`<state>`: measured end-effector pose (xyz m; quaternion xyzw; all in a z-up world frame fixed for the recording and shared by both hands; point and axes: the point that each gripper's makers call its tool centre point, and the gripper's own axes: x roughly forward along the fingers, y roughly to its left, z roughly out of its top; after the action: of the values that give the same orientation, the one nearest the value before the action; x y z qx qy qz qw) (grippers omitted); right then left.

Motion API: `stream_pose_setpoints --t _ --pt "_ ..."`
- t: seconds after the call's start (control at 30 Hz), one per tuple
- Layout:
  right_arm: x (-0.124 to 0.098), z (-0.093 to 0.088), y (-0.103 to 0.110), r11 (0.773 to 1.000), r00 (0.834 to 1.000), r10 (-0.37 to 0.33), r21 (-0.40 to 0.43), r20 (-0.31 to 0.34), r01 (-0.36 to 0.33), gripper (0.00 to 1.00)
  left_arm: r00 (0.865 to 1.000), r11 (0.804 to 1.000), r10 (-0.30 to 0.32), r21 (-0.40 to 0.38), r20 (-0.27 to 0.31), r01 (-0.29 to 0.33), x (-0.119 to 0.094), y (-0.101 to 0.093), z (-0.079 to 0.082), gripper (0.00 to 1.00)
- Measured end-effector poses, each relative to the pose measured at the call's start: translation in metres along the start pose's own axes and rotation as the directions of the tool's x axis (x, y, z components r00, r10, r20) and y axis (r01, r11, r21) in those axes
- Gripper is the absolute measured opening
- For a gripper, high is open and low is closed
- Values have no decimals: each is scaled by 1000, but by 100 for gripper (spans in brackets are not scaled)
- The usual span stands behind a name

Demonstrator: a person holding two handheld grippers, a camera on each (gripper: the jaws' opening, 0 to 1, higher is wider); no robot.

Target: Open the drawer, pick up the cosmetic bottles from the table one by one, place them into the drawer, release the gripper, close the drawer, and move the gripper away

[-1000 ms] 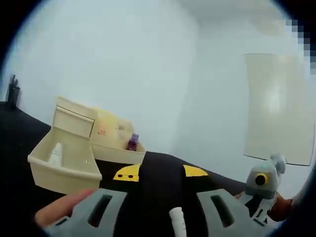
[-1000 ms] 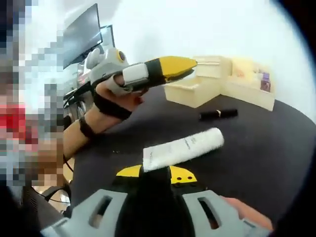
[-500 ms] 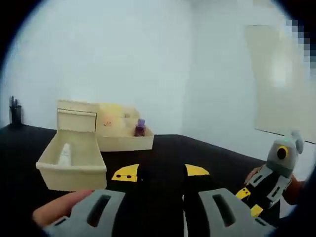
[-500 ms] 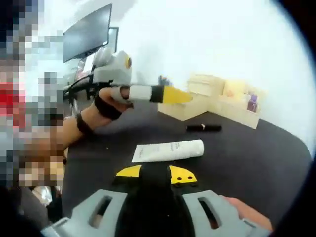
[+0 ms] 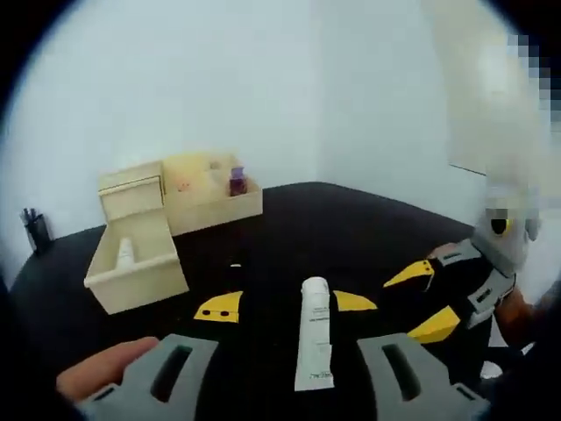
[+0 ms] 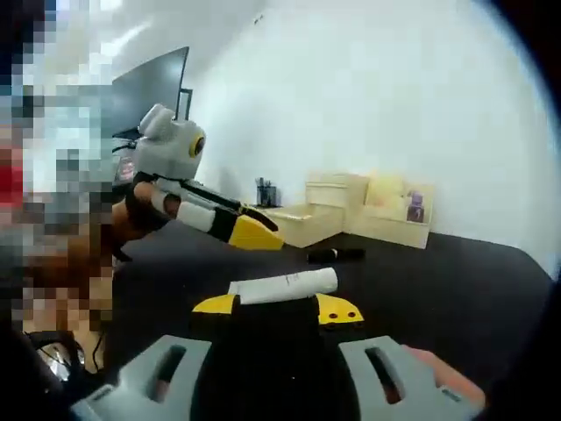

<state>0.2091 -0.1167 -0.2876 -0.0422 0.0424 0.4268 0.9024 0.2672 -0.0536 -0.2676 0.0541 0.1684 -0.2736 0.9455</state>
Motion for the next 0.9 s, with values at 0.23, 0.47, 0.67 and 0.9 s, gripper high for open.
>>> stream_pose_setpoints --t 0.23,0.47,0.67,0.9 --pt "-4 5 -1 1000 999 -23 4 29 23 28 990 991 51 131 -133 -34 8 -28 -14 33" --pt "-5 6 1 1000 999 -24 2 40 24 28 970 989 59 146 -237 -25 30 -30 -30 32" --pt "-5 8 1 1000 999 -21 17 50 20 28 956 990 72 136 -284 -35 38 -24 -35 30" --pt "-5 8 1 999 999 -10 34 53 8 28 941 986 102 156 -322 -54 45 -24 -41 27"
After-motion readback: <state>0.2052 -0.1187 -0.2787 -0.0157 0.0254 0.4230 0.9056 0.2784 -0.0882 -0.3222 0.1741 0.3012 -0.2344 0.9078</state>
